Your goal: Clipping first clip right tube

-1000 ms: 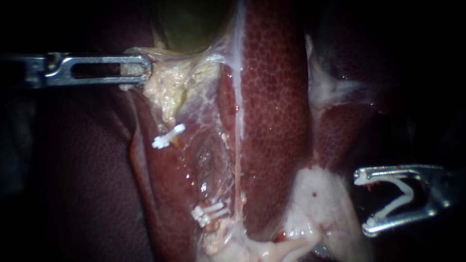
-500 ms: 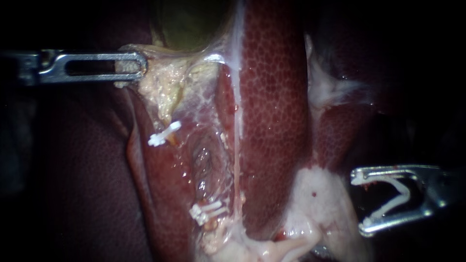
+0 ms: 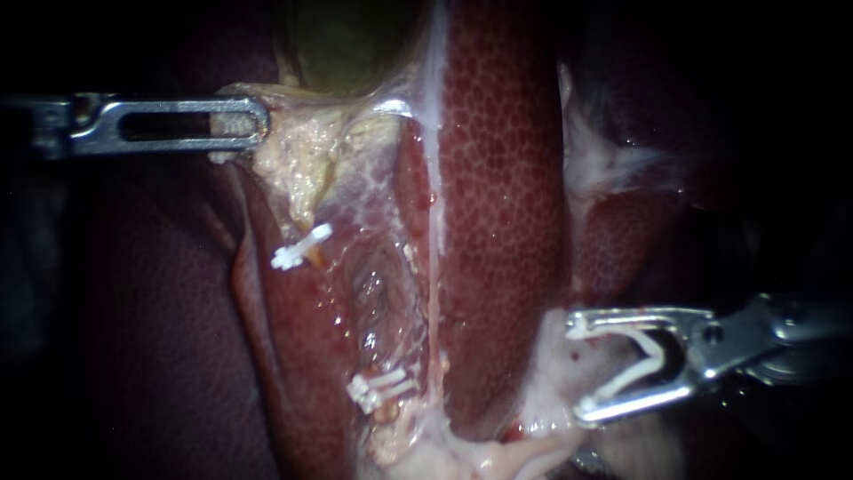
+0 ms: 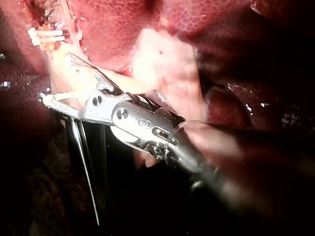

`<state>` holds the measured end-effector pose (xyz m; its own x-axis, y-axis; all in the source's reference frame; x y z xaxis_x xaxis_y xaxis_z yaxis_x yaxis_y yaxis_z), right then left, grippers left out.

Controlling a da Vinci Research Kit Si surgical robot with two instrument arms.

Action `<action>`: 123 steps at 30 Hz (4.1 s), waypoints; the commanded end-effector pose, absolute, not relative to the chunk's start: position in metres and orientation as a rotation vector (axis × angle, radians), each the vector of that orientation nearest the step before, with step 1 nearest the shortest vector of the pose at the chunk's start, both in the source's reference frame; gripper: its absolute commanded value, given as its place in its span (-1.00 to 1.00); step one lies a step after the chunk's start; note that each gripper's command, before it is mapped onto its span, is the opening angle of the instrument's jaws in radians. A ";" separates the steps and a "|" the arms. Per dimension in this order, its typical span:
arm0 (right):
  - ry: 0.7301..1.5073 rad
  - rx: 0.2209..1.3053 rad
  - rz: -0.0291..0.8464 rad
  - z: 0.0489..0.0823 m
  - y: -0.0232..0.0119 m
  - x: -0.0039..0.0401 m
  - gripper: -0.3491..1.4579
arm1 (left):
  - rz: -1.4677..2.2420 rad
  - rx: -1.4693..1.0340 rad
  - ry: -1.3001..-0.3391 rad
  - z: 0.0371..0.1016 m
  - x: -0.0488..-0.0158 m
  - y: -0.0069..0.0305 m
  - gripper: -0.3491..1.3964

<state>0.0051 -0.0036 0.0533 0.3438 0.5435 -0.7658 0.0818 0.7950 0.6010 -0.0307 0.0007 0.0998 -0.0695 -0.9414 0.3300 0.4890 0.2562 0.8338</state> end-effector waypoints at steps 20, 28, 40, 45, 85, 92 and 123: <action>1.174 0.659 0.393 0.0663 -0.0071 0.0121 0.05 | -1.280 0.548 -1.072 0.0999 -0.0308 0.0006 -1.00; 1.168 0.658 0.410 0.0687 -0.0070 0.0133 0.05 | -1.280 0.547 -1.072 0.0998 -0.0309 0.0005 -1.00; 1.163 0.657 0.428 0.0706 -0.0071 0.0145 0.05 | -1.282 0.546 -1.072 0.0996 -0.0309 0.0004 -1.00; 1.161 0.655 0.430 0.0716 -0.0073 0.0147 0.05 | -1.284 0.542 -1.072 0.0995 -0.0310 0.0003 -1.00; 1.166 0.779 0.474 0.0738 -0.0071 0.0185 0.03 | -1.284 0.542 -1.072 0.0993 -0.0311 0.0000 -1.00; 1.166 0.798 0.461 0.0741 -0.0074 0.0191 0.02 | -1.284 0.542 -1.072 0.0993 -0.0311 0.0000 -1.00; 1.155 0.844 0.474 0.0747 -0.0070 0.0183 -0.55 | -1.284 0.542 -1.072 0.0994 -0.0311 0.0000 -1.00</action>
